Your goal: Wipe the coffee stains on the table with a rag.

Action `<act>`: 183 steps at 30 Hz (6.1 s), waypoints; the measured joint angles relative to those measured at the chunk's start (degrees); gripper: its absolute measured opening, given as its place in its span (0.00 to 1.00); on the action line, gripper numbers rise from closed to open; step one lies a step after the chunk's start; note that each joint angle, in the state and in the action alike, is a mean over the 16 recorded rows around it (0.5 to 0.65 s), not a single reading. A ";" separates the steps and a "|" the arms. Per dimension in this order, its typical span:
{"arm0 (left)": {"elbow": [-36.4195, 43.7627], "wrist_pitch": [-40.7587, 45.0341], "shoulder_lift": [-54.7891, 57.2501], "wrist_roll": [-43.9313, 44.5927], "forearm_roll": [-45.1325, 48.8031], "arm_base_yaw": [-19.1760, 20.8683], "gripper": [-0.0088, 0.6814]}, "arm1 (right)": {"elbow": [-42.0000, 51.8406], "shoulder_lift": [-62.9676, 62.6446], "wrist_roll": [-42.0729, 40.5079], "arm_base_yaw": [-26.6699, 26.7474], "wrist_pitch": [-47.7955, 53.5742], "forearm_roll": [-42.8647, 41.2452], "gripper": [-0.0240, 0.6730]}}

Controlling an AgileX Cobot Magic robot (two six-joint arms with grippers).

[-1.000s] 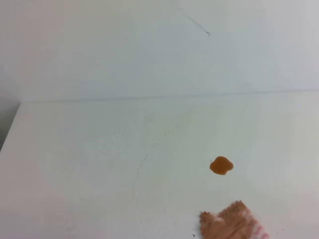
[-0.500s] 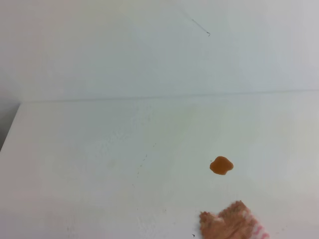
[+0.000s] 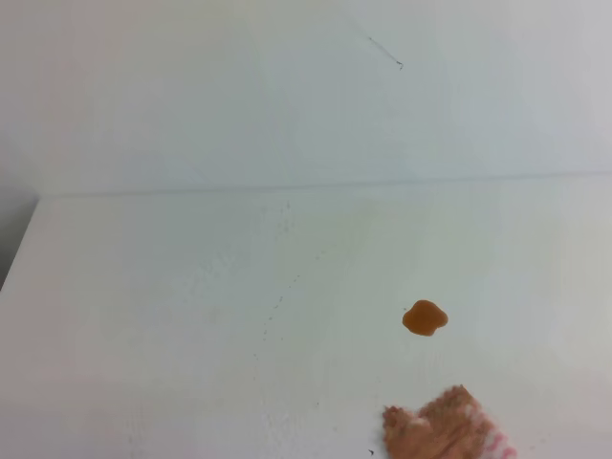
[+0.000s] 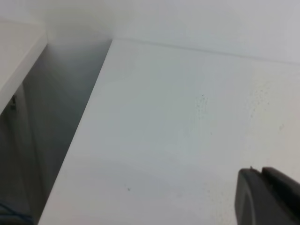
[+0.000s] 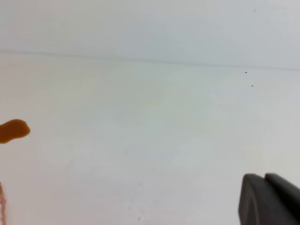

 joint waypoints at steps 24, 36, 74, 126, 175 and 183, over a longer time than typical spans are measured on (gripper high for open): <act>0.00 -0.06 0.00 0.00 0.00 0.00 0.01 | 0.00 -0.01 -0.12 0.00 -25.10 0.33 0.02; 0.00 -0.06 0.00 0.00 0.00 0.00 0.01 | 0.00 -0.02 -0.06 0.00 -30.46 0.37 0.03; 0.00 -0.54 0.00 0.03 0.00 0.00 0.01 | -15.90 7.67 2.06 0.00 -1.40 0.56 0.02; 0.00 -0.72 0.00 0.04 0.00 0.00 0.01 | -52.64 102.83 -29.45 37.28 15.38 15.71 0.58; 0.00 -0.12 0.00 0.01 0.00 0.00 0.01 | -64.64 108.22 -26.57 37.65 22.26 14.30 0.08; 0.00 -0.18 0.00 0.01 0.00 0.00 0.01 | -67.22 108.16 -25.54 37.65 22.41 13.70 0.08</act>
